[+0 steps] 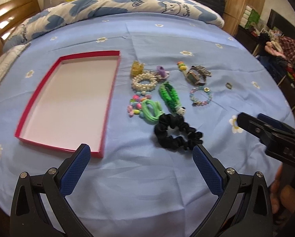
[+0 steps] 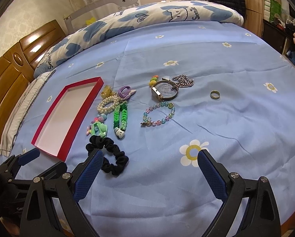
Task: Organize jewelry
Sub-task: 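Grasp the black scrunchie with the left tool while the right tool grasps the beaded bracelet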
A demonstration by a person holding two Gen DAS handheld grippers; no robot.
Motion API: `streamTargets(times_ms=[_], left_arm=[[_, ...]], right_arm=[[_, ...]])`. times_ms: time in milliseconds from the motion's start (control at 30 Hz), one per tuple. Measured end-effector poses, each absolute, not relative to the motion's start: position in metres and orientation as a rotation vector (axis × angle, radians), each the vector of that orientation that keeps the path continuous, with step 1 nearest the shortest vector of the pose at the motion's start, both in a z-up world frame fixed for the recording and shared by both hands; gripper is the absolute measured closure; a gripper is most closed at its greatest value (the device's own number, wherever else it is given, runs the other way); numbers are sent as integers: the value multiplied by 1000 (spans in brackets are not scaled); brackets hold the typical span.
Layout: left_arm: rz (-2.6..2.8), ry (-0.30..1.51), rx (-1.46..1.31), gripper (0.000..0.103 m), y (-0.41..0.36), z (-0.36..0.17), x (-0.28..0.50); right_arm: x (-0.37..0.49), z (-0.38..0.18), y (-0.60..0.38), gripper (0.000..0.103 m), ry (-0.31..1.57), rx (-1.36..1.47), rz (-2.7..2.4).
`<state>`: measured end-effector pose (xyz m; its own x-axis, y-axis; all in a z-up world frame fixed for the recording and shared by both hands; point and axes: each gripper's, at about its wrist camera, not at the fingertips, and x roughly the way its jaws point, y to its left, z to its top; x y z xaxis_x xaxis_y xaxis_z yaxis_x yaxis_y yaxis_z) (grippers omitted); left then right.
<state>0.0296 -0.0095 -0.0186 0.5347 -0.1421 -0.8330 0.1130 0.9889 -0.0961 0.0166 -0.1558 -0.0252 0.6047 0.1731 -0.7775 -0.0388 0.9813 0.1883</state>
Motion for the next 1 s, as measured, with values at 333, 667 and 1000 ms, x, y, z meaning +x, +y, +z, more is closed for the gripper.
streamTargets(times_ms=[333, 667, 1000], left_arm=[[-235, 1076, 103, 13, -45, -44, 57], [-272, 1156, 112, 31, -55, -69, 85], [-348, 1189, 56, 95, -52, -76, 87]], right_arm=[[54, -53, -172, 31, 972, 220, 146], [105, -85, -180, 49, 1044, 226, 119], [118, -94, -175, 96, 1036, 168, 133]])
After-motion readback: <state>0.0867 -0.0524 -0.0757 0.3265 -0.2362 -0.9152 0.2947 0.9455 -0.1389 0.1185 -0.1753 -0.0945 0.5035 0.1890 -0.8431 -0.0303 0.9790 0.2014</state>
